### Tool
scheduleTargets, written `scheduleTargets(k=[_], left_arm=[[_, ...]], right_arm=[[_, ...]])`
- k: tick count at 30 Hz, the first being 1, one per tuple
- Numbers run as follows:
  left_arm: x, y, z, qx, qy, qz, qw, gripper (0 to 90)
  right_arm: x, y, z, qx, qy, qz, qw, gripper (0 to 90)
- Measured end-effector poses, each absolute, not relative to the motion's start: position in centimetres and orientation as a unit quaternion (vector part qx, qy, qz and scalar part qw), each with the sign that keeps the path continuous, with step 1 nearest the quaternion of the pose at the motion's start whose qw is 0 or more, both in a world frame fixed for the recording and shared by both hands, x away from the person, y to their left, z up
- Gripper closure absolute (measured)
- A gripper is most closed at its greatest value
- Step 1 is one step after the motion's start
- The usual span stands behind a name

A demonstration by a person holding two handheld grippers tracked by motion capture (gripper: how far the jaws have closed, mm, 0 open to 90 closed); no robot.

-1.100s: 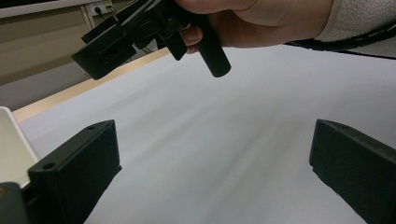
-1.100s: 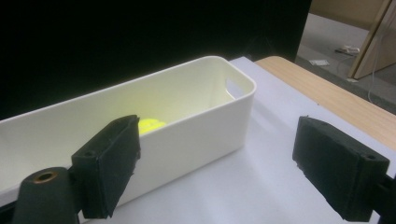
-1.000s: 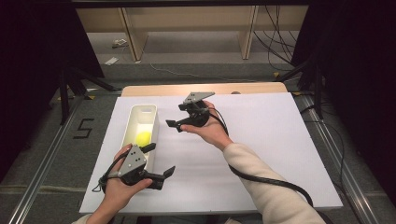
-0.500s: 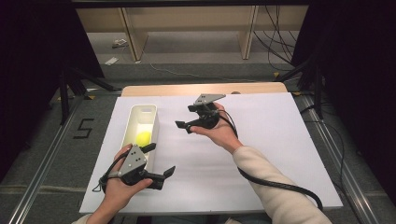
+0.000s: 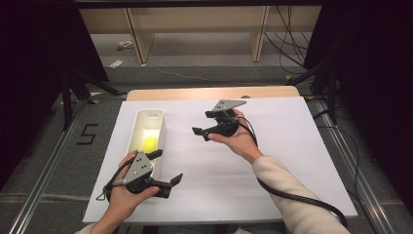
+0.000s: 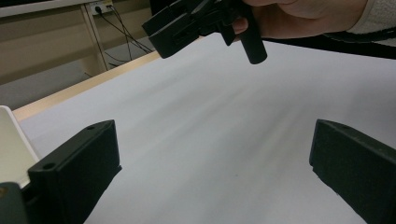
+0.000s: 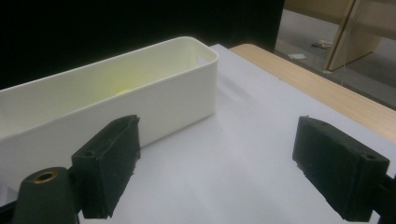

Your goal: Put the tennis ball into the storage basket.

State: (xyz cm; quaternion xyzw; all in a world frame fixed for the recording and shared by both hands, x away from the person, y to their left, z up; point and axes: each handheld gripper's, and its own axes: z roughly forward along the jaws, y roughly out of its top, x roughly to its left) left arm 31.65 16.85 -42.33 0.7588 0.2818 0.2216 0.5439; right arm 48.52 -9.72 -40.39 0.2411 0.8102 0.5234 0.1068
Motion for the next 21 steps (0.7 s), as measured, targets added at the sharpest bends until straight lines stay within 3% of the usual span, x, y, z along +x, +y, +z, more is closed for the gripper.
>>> scheduleTargets(k=[21], left_arm=[[31.7,16.8,-42.3,0.758,0.283,0.222,0.543,1.1]], right_arm=[[46.9,-15.7,-39.9,0.267,0.793,0.531,0.136,15.6]])
